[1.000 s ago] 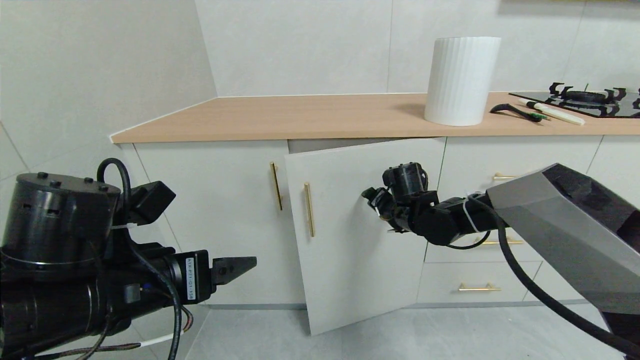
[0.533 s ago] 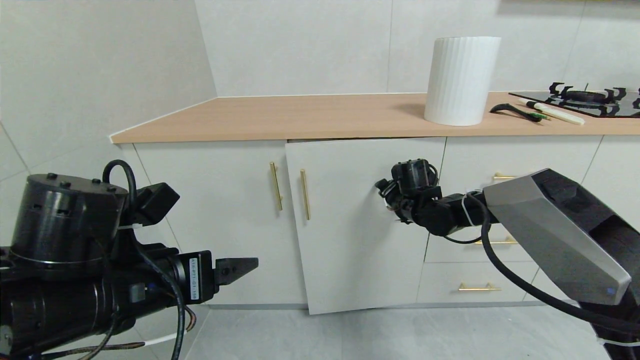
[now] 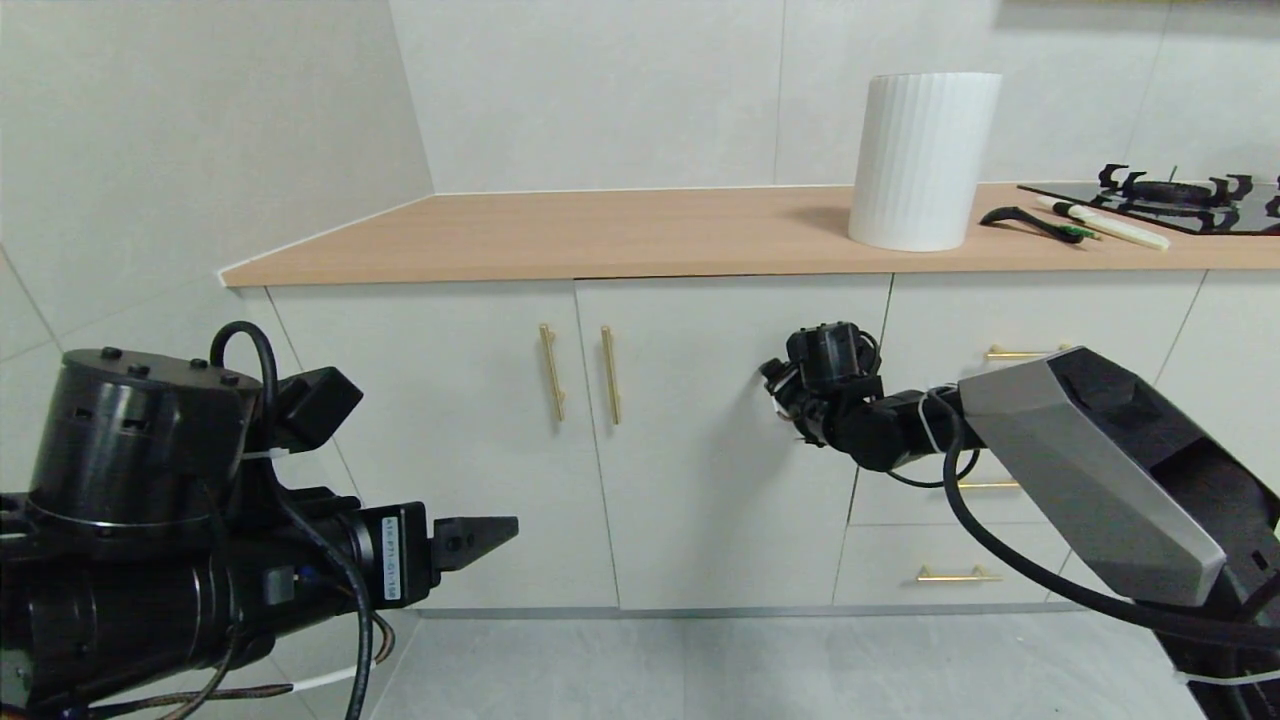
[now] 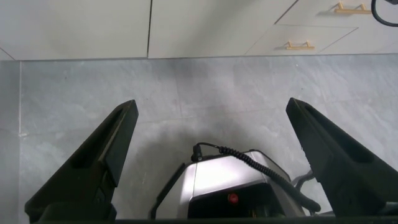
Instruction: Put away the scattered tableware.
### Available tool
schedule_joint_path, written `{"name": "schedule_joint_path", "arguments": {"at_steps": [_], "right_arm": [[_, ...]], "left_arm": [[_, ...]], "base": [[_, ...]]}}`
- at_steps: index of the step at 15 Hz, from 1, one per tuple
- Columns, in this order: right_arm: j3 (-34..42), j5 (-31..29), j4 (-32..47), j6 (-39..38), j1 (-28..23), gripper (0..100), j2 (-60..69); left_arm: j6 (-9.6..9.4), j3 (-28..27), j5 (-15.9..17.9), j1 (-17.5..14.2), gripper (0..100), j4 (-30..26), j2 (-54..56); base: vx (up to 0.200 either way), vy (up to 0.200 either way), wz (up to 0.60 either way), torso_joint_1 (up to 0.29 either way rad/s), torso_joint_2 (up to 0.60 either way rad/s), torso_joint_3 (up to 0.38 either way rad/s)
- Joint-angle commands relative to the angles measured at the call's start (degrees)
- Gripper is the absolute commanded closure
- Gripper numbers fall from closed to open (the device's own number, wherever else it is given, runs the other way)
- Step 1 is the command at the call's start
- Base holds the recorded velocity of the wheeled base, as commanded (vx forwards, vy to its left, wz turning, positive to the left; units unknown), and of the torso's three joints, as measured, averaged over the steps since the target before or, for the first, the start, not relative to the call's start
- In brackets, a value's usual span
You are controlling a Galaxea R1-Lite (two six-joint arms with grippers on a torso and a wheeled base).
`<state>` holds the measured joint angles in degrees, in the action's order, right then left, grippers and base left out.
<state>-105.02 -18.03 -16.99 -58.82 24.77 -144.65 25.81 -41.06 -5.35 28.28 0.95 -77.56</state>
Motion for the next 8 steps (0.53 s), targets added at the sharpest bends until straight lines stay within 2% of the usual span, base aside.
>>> {"name": "schedule_joint_path", "arguments": {"at_steps": [1, 8], "right_arm": [[0.1, 0.1, 0.0, 0.0, 0.0, 0, 0.2], [-1.2, -0.5, 1.5, 0.0, -1.2, 0, 0.4]], "left_arm": [[0.03, 0.0, 0.0, 0.0, 0, 0.0, 0.0], [0.03, 0.0, 0.0, -0.1, 0, 0.0, 0.0]], "base": [[0.000, 0.000, 0.00, 0.000, 0.00, 0.000], [0.000, 0.000, 0.00, 0.000, 0.00, 0.000]]}}
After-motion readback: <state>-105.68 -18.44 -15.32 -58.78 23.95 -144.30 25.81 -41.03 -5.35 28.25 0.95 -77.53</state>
